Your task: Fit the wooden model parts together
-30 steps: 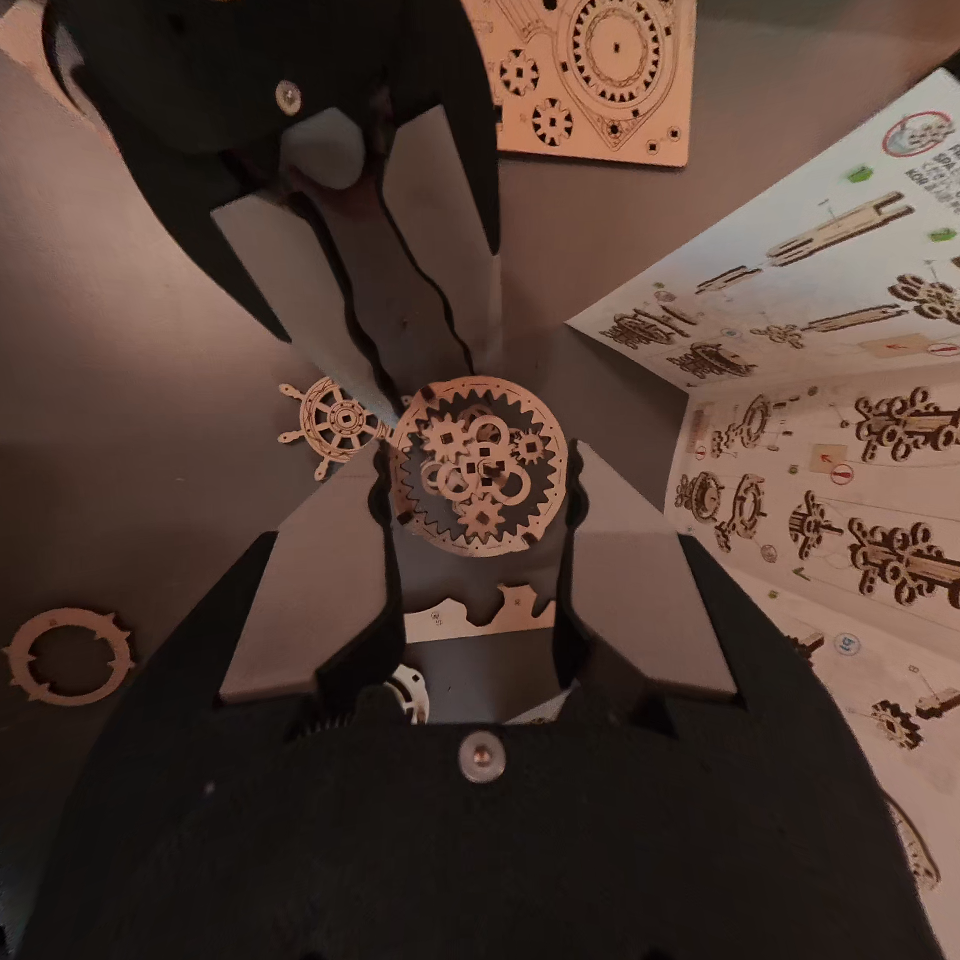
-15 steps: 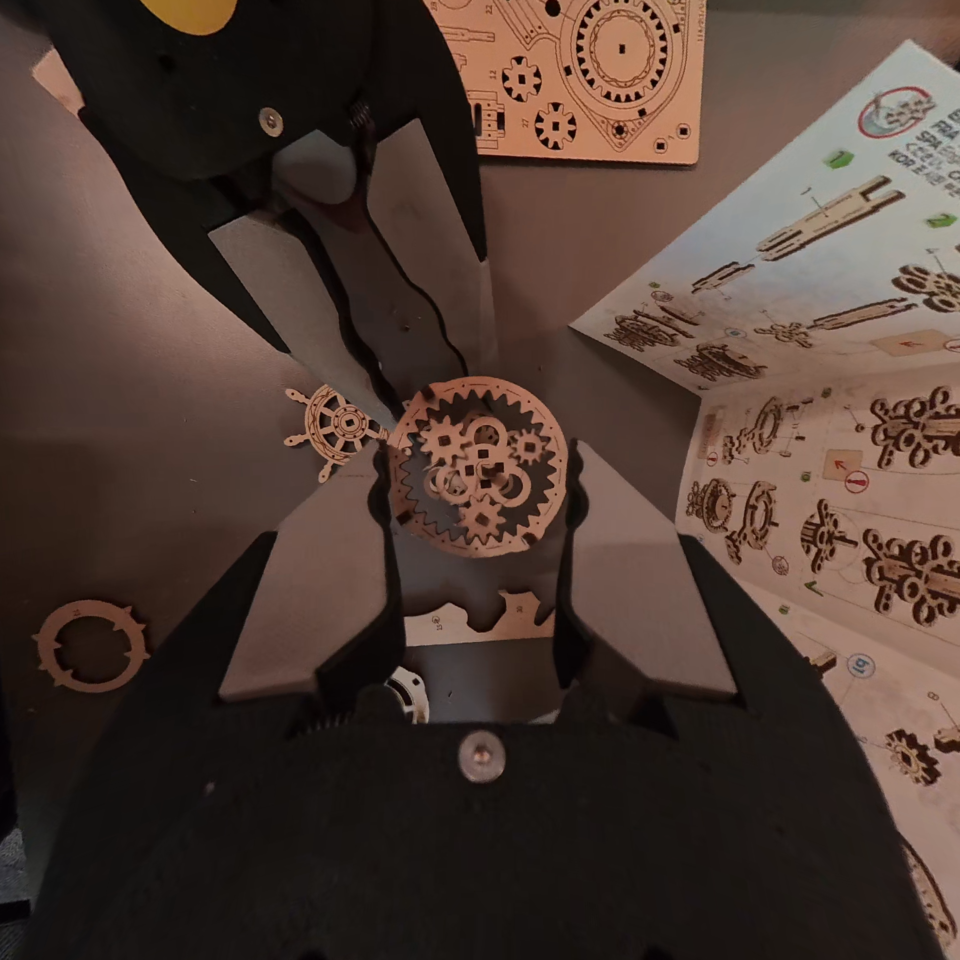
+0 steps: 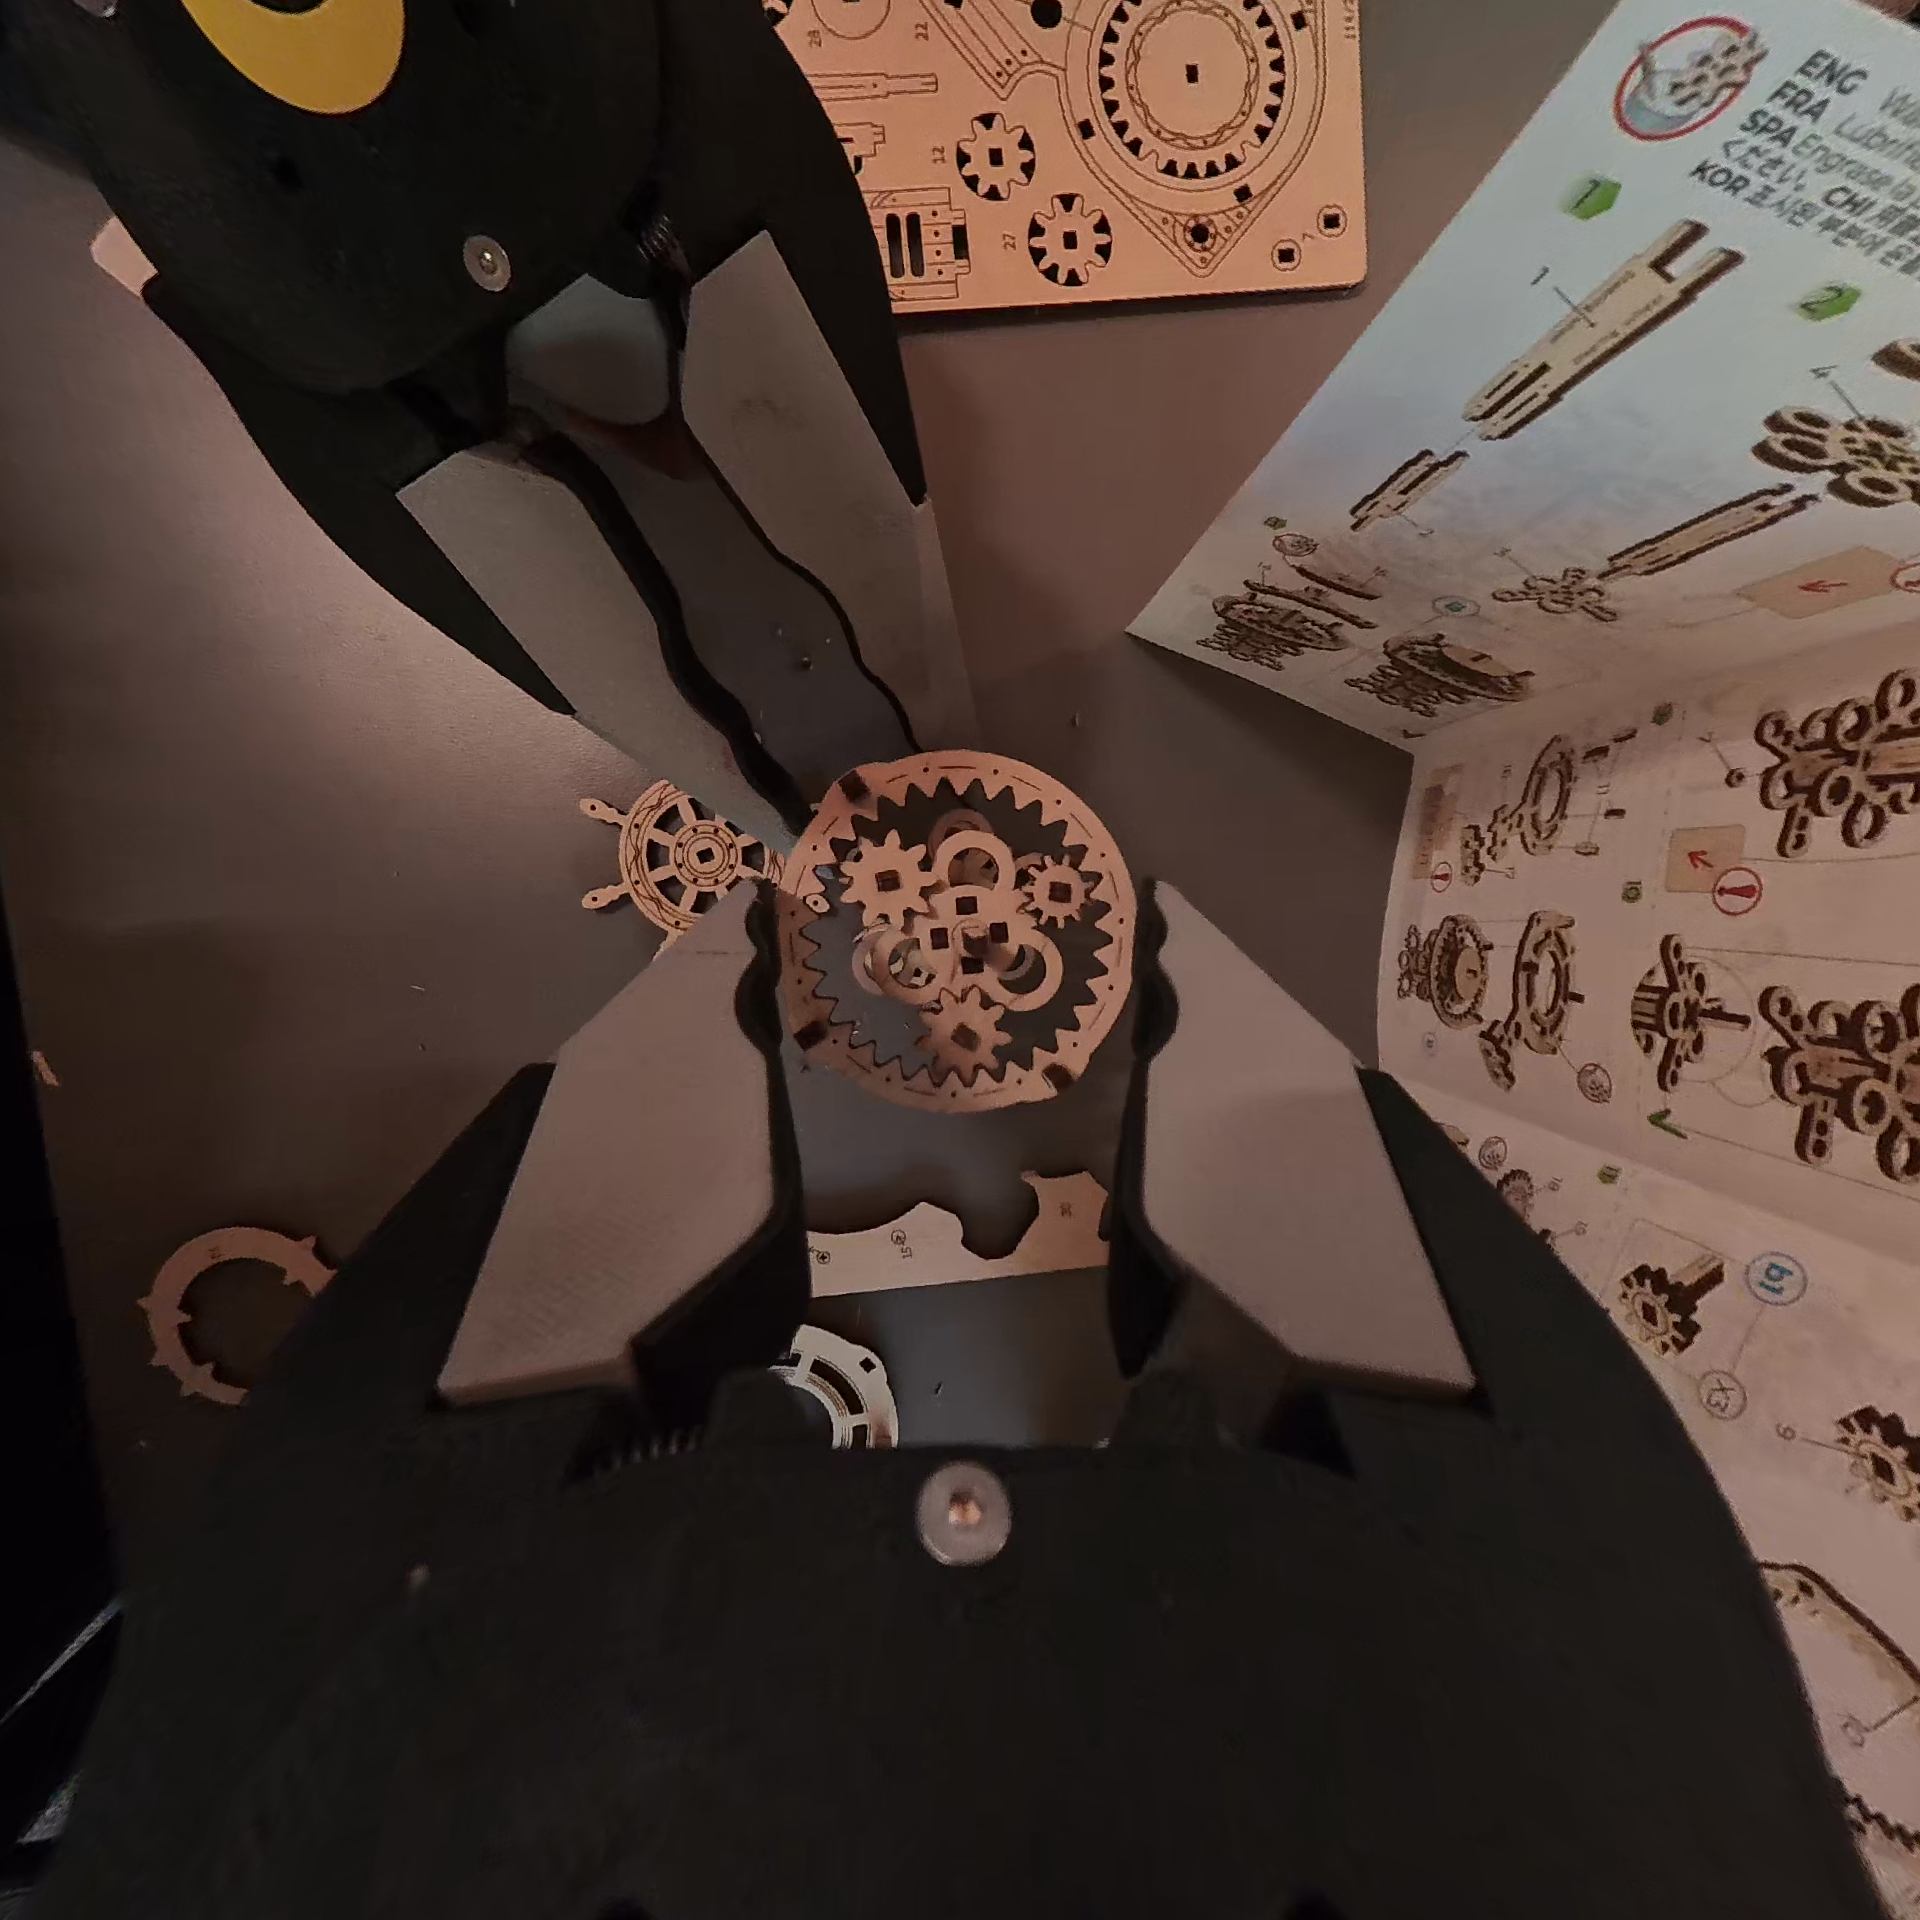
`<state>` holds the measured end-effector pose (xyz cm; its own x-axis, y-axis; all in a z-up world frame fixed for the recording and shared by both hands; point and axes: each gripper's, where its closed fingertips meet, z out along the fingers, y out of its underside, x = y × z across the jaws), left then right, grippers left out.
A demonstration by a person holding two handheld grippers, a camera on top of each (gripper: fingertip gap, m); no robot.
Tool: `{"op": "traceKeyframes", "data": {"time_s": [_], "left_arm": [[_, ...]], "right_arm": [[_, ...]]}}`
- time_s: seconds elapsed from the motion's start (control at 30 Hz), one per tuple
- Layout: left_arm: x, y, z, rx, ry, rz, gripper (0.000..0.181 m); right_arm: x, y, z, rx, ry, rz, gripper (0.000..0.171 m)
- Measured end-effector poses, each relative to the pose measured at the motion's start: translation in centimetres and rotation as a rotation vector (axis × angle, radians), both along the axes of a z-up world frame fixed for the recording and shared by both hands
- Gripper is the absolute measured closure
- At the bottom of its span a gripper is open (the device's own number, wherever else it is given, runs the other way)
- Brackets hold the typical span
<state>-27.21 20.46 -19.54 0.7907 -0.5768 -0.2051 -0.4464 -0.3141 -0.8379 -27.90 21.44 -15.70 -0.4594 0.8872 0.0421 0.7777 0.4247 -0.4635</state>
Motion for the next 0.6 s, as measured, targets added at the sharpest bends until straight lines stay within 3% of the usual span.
{"op": "traceKeyframes", "data": {"time_s": [0.6], "left_arm": [[-0.15, -0.02, -0.03, -0.006, -0.006, 0.008, 0.152]], "right_arm": [[0.31, -0.16, 0.1, -0.013, -0.011, -0.049, 0.106]]}}
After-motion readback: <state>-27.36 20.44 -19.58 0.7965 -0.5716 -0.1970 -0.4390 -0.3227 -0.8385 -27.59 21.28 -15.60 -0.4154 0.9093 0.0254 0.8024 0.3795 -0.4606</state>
